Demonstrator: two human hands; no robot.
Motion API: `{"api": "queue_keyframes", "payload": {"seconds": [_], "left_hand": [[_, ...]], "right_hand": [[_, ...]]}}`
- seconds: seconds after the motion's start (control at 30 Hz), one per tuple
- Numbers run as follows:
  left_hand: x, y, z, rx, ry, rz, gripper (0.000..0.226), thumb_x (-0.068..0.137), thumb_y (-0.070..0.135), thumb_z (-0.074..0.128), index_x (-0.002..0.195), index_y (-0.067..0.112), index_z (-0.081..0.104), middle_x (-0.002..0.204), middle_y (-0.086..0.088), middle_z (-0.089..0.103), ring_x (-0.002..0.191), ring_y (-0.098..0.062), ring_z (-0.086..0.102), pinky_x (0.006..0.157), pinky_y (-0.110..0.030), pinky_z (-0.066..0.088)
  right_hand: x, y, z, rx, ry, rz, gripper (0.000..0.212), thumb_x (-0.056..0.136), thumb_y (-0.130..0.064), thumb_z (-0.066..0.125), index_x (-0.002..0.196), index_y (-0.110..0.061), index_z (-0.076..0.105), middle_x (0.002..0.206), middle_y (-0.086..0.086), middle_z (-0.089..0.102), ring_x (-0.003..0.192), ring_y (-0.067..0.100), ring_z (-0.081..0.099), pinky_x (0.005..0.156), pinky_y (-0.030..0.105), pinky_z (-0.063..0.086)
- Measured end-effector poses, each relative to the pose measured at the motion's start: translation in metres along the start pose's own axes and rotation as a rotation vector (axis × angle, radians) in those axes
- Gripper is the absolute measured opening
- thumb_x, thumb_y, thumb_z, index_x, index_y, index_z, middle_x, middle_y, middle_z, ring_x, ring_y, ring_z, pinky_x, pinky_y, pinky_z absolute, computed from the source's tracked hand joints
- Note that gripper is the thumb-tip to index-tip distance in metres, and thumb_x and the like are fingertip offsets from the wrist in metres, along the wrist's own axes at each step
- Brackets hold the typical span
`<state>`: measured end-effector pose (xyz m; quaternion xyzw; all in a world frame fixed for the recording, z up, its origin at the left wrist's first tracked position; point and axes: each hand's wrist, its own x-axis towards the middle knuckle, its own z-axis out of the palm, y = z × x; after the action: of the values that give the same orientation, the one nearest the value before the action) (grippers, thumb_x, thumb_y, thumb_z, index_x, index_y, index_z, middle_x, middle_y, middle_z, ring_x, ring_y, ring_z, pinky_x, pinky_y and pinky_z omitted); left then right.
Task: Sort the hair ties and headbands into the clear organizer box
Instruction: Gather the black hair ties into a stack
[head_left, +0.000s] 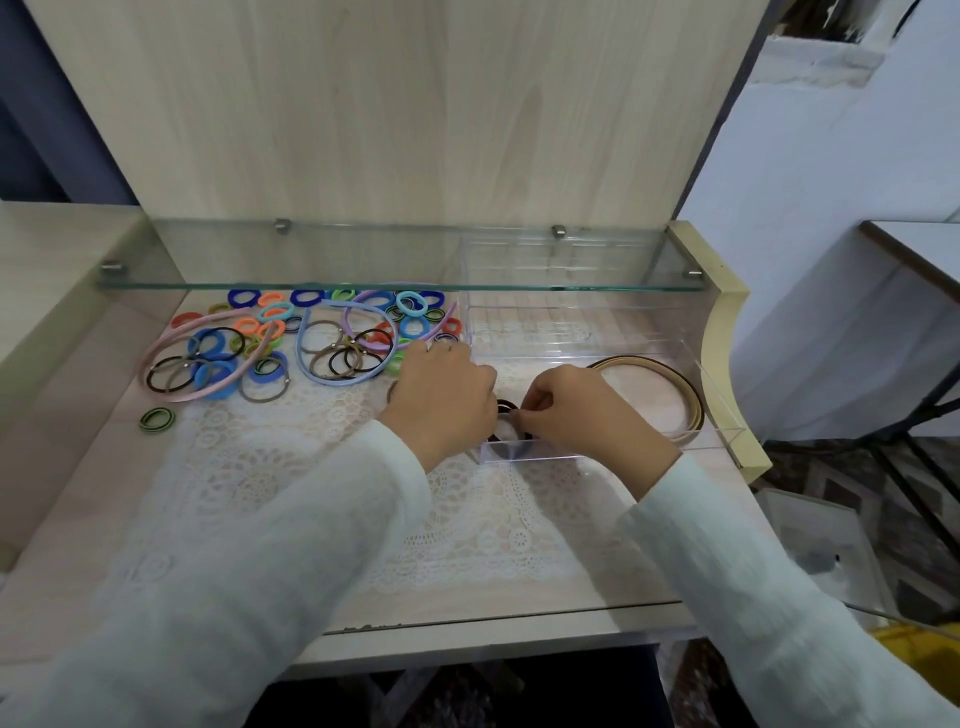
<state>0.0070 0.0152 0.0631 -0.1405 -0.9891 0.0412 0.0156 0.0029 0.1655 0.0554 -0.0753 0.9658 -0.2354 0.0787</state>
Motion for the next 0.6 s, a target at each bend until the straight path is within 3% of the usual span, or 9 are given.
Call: {"api": "queue_keyframes", "payload": {"seconds": [0.1, 0.33, 0.5, 0.6], "left_hand": [[0.0, 0.002, -0.001, -0.012, -0.014, -0.005, 0.032, 0.101, 0.032, 0.036, 0.116, 0.024, 0.064, 0.11, -0.007, 0.057, 0.104, -0.026, 0.054, 0.089, -0.041, 0.037], [-0.005, 0.002, -0.002, -0.069, -0.009, 0.013, 0.036, 0.101, 0.033, 0.033, 0.117, 0.027, 0.065, 0.11, -0.006, 0.056, 0.106, -0.024, 0.052, 0.091, -0.041, 0.035], [-0.007, -0.003, 0.0, -0.099, -0.01, 0.009, 0.037, 0.1, 0.032, 0.033, 0.115, 0.026, 0.067, 0.102, -0.004, 0.052, 0.101, -0.025, 0.053, 0.091, -0.04, 0.034], [-0.007, -0.005, 0.001, -0.118, -0.02, 0.013, 0.038, 0.1, 0.032, 0.032, 0.115, 0.026, 0.067, 0.093, -0.002, 0.042, 0.1, -0.025, 0.052, 0.089, -0.039, 0.034]], "right_hand": [[0.003, -0.006, 0.0, -0.057, -0.043, 0.044, 0.019, 0.078, -0.026, 0.071, 0.084, -0.008, 0.073, 0.08, 0.005, 0.069, 0.068, 0.017, 0.059, 0.056, 0.024, 0.045], [0.007, -0.013, -0.003, -0.113, -0.081, 0.081, 0.019, 0.076, -0.024, 0.07, 0.085, -0.008, 0.075, 0.079, 0.009, 0.071, 0.065, 0.018, 0.058, 0.06, 0.026, 0.05], [0.002, -0.015, -0.011, -0.038, -0.127, 0.095, 0.024, 0.083, -0.02, 0.059, 0.086, -0.002, 0.074, 0.083, 0.016, 0.071, 0.061, 0.019, 0.055, 0.063, 0.031, 0.051], [0.0, -0.016, -0.013, -0.042, -0.14, 0.097, 0.026, 0.088, -0.015, 0.051, 0.08, -0.001, 0.072, 0.071, 0.011, 0.066, 0.061, 0.019, 0.056, 0.061, 0.029, 0.05]]}}
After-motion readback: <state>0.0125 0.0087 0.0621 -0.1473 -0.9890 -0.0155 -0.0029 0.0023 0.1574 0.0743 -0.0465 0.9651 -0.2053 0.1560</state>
